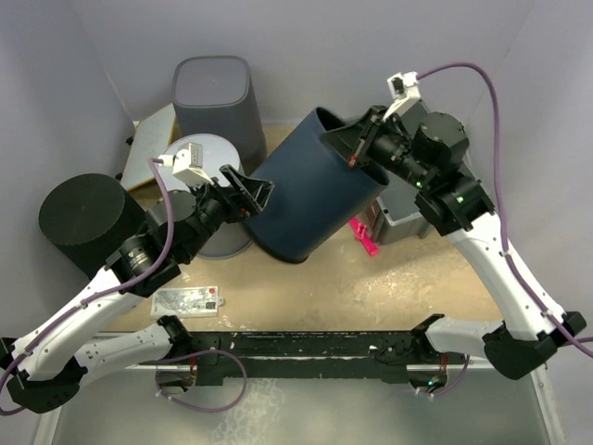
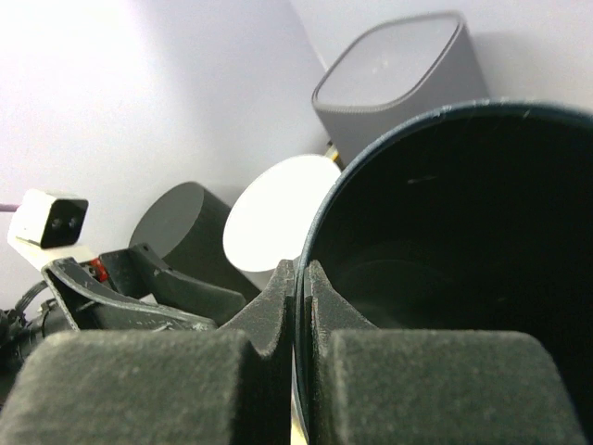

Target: Turn the large container upside down

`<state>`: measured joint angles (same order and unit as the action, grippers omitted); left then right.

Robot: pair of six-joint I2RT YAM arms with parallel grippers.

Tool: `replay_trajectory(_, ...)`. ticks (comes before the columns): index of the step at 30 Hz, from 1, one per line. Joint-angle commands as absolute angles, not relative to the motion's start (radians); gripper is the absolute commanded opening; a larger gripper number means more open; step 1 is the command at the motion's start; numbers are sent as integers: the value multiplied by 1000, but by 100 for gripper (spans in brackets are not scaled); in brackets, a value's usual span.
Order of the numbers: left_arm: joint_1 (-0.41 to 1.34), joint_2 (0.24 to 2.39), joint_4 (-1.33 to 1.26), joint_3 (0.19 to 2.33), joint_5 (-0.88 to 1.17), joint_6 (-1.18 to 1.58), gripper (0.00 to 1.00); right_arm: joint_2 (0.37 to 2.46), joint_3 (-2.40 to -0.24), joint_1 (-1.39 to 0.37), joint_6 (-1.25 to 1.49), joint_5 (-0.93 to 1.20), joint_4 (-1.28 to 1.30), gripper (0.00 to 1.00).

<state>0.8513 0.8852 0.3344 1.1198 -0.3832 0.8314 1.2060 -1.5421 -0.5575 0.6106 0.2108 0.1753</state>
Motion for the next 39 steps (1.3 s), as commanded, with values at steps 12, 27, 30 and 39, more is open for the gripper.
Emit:
replay_trajectory(12, 848, 805, 362, 1100, -395, 853, 78, 1195, -1405, -565, 744, 270, -127, 0)
replay_trajectory(27, 850, 804, 383, 936, -371, 1000, 78, 1163, -1304, -564, 697, 205, -53, 0)
replay_trajectory(30, 850, 804, 389, 891, -366, 1044, 78, 1151, -1280, -563, 662, 142, -5, 0)
replay_trajectory(39, 851, 736, 342, 731, -348, 1158, 78, 1120, -1210, -557, 597, 22, 101, 0)
